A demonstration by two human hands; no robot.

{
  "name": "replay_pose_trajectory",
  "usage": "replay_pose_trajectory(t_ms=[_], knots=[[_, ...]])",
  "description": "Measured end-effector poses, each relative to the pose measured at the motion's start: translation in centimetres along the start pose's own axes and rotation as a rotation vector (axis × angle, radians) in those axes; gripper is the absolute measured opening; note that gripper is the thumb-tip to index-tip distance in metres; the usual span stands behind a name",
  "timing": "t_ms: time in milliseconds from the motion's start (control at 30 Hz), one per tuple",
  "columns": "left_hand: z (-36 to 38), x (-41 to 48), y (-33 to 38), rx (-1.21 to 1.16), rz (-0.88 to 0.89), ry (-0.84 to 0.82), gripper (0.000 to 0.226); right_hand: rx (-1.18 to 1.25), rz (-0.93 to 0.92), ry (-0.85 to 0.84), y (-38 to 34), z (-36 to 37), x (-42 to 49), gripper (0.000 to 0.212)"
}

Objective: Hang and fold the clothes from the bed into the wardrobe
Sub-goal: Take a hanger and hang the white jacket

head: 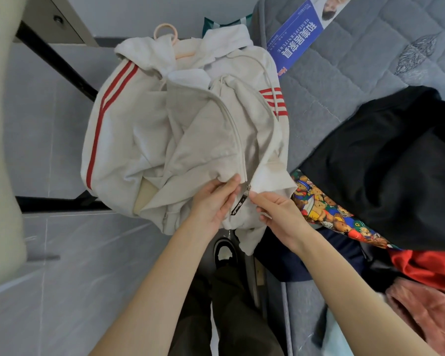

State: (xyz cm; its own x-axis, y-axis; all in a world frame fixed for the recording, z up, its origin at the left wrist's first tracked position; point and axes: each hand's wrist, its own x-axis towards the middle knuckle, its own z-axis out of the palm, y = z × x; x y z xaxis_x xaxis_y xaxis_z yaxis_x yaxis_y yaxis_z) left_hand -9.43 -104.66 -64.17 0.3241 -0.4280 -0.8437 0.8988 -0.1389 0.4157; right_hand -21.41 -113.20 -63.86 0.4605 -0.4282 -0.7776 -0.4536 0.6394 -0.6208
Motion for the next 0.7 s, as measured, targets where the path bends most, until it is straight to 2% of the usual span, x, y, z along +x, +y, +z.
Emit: replay_pose_trajectory(t_ms=[133, 300, 433, 567, 700], knots=[[-1.0, -0.3, -0.4, 0.095, 0.059, -0.025, 0.018, -0.068, -0.027, -0.032, 0.4, 1.3, -0.6, 0.024], [-1.6, -0.5, -0.4, 0.076, 0.083, -0.029, 0.023, 0.039, 0.004, -0.036, 0.5, 1.9, -1.0, 0.018], [-1.8, -0.5, -0.6, 0.079, 0.093, -0.005, 0.015, 0.068, 0.013, -0.025, 0.2, 1.8, -1.1, 0.015], [-1.8, -0.7, -0.9, 0.052, 0.12, 0.011, 0.016, 0.045, 0.011, -0.017, 0.2, 1.9, -1.2, 0.017], [-1.8, -0.7, -1.1, 0.113, 0.211, 0.072, 0.016, -0.001, -0.011, 0.017, 0.4, 2.1, -1.3, 0.017]])
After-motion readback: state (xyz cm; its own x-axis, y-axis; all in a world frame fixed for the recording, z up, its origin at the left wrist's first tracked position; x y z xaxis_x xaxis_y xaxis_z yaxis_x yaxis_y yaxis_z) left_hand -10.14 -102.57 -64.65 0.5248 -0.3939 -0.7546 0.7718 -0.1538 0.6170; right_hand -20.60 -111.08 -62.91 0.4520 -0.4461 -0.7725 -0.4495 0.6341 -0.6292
